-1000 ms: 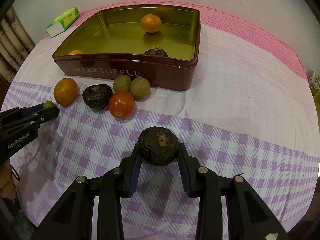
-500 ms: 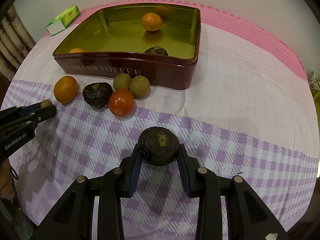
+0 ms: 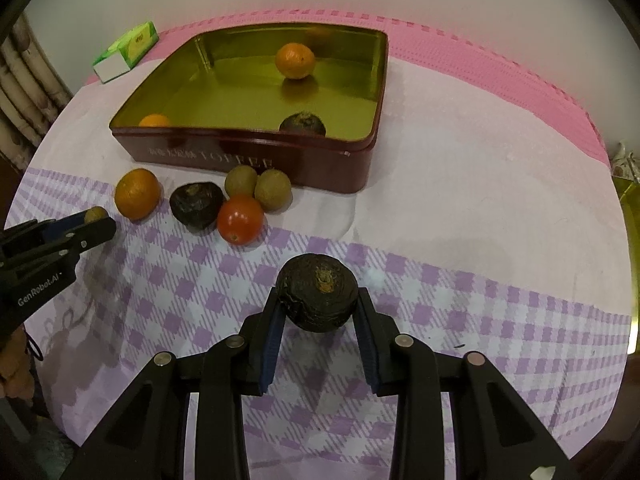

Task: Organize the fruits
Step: 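Lift and carry the plum and olive-green fruit over the red tin with both tools, then open the left tool over the tin while the right tool releases the plum, then withdraw both tools from the tin toward the remaining fruits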

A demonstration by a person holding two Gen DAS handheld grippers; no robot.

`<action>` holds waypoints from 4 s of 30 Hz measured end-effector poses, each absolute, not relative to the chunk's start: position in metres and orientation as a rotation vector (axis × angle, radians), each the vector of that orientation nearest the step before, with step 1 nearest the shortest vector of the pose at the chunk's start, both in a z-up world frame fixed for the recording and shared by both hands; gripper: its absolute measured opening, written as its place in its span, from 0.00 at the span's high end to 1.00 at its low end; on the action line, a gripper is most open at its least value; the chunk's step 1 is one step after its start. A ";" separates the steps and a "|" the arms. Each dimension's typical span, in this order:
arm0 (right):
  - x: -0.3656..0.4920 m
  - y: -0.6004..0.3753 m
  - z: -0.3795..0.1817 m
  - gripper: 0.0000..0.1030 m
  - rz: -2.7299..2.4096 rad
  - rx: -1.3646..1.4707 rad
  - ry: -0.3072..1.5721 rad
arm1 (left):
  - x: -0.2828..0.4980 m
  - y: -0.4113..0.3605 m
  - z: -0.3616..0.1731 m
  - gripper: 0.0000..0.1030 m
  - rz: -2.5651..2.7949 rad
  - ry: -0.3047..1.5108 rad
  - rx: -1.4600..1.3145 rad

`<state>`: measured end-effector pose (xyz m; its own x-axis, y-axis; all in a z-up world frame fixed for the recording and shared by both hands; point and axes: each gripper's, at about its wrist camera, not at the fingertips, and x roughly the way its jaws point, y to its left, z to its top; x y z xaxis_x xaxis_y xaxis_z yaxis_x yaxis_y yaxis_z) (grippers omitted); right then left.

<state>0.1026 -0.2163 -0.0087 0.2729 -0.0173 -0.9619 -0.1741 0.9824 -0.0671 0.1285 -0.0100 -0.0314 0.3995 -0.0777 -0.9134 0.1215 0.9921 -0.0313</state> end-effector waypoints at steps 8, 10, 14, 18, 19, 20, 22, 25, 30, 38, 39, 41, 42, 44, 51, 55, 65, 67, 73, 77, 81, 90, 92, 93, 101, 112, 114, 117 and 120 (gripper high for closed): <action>0.105 -0.220 0.007 0.70 0.112 -0.174 1.267 | 0.129 -0.013 -0.019 0.75 -0.139 1.130 0.044; 0.104 -0.218 0.010 0.70 0.113 -0.173 1.260 | 0.129 -0.014 -0.017 0.75 -0.138 1.126 0.046; 0.107 -0.215 0.016 0.70 0.118 -0.172 1.249 | 0.130 -0.013 -0.013 0.75 -0.142 1.115 0.047; 0.106 -0.212 0.018 0.70 0.122 -0.170 1.247 | 0.131 -0.014 -0.009 0.75 -0.148 1.107 0.046; 0.106 -0.211 0.018 0.70 0.124 -0.171 1.246 | 0.130 -0.015 -0.008 0.75 -0.148 1.104 0.047; 0.106 -0.211 0.018 0.70 0.125 -0.171 1.245 | 0.130 -0.015 -0.007 0.75 -0.147 1.102 0.048; 0.106 -0.211 0.019 0.70 0.127 -0.168 1.244 | 0.130 -0.016 -0.005 0.75 -0.149 1.097 0.048; 0.107 -0.212 0.018 0.70 0.127 -0.160 1.243 | 0.131 -0.016 -0.004 0.75 -0.151 1.093 0.050; 0.108 -0.211 0.020 0.70 0.132 -0.154 1.238 | 0.130 -0.015 -0.005 0.75 -0.152 1.093 0.049; 0.115 -0.209 0.025 0.70 0.146 -0.148 1.220 | 0.133 -0.018 0.002 0.75 -0.164 1.076 0.052; 0.116 -0.208 0.027 0.70 0.148 -0.148 1.217 | 0.134 -0.018 0.004 0.75 -0.167 1.073 0.051; 0.119 -0.207 0.029 0.70 0.152 -0.146 1.211 | 0.136 -0.018 0.008 0.75 -0.170 1.063 0.052; 0.121 -0.206 0.030 0.70 0.154 -0.145 1.207 | 0.137 -0.018 0.010 0.75 -0.171 1.060 0.050; 0.125 -0.205 0.033 0.70 0.157 -0.144 1.200 | 0.140 -0.018 0.013 0.75 -0.171 1.054 0.048; 0.144 -0.198 0.042 0.70 0.165 -0.167 1.167 | 0.158 -0.019 0.029 0.75 -0.175 1.019 0.052; 0.155 -0.198 0.045 0.70 0.159 -0.171 1.153 | 0.172 -0.015 0.035 0.75 -0.176 1.006 0.044; 0.185 -0.193 0.030 0.70 0.166 -0.148 1.179 | 0.204 -0.015 0.023 0.75 -0.176 1.045 0.016; 0.190 -0.192 0.025 0.70 0.167 -0.151 1.188 | 0.208 -0.017 0.019 0.75 -0.173 1.050 0.026; 0.205 -0.189 0.010 0.69 0.167 -0.156 1.219 | 0.218 -0.024 0.008 0.75 -0.179 1.074 0.041; 0.212 -0.189 0.004 0.69 0.168 -0.161 1.233 | 0.224 -0.027 0.003 0.75 -0.183 1.079 0.050; 0.218 -0.189 -0.002 0.69 0.171 -0.167 1.243 | 0.230 -0.029 -0.003 0.75 -0.183 1.095 0.050; 0.223 -0.192 -0.011 0.69 0.173 -0.157 1.266 | 0.237 -0.031 -0.013 0.75 -0.187 1.113 0.059; 0.223 -0.193 -0.012 0.69 0.172 -0.156 1.270 | 0.238 -0.032 -0.015 0.75 -0.187 1.118 0.057; 0.224 -0.193 -0.012 0.69 0.172 -0.156 1.271 | 0.239 -0.032 -0.015 0.75 -0.187 1.120 0.057; 0.227 -0.192 -0.013 0.67 0.174 -0.154 1.281 | 0.241 -0.035 -0.020 0.75 -0.171 1.146 0.057; 0.227 -0.192 -0.010 0.61 0.172 -0.154 1.271 | 0.241 -0.034 -0.022 0.74 -0.169 1.159 0.054; 0.226 -0.192 -0.009 0.60 0.174 -0.154 1.269 | 0.240 -0.034 -0.022 0.73 -0.170 1.159 0.053; 0.225 -0.192 -0.008 0.59 0.170 -0.153 1.268 | 0.239 -0.033 -0.021 0.68 -0.172 1.157 0.059; 0.222 -0.191 -0.005 0.59 0.170 -0.155 1.265 | 0.236 -0.032 -0.020 0.67 -0.170 1.150 0.066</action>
<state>0.2219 -0.1908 -0.0054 0.2920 0.0422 -0.9555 -0.2123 0.9770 -0.0218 0.2365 -0.0324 -0.0196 0.3974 -0.1000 -0.9122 0.1682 0.9851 -0.0347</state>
